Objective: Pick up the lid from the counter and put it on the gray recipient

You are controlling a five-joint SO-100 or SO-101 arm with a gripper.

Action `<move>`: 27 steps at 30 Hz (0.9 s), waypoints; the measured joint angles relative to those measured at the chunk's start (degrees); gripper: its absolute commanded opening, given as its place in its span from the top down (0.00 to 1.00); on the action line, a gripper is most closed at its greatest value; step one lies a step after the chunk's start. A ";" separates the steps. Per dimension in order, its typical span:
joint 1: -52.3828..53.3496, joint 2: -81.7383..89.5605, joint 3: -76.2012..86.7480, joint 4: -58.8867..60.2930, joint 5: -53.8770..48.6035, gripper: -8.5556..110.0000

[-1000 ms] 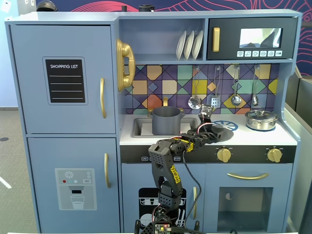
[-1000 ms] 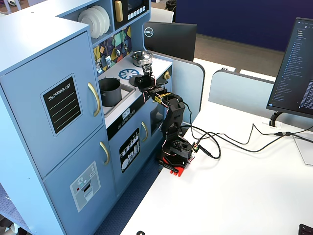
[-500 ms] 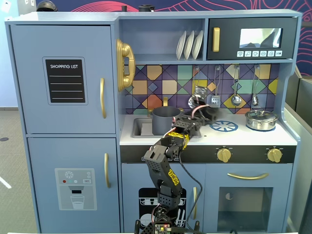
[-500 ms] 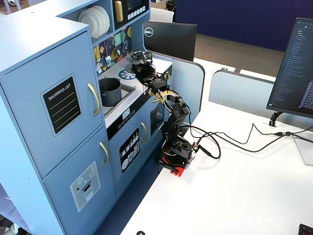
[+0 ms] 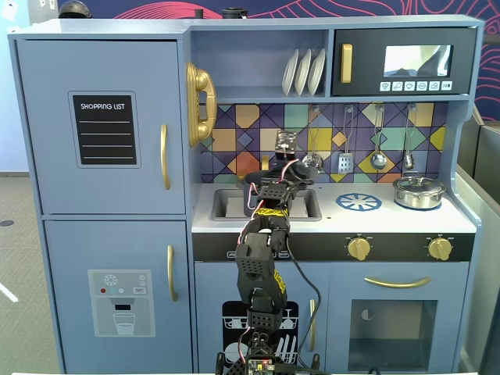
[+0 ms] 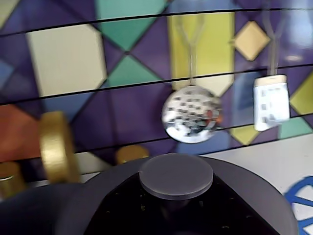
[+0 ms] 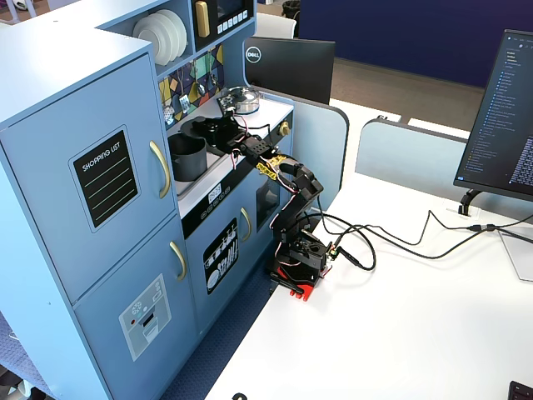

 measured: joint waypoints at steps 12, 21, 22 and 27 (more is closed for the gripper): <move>-7.91 0.00 0.00 0.00 -1.23 0.93; -9.14 0.97 1.41 0.70 -1.23 0.93; -9.23 1.41 1.85 1.05 -1.23 0.93; -9.32 3.08 4.04 1.58 -1.23 0.93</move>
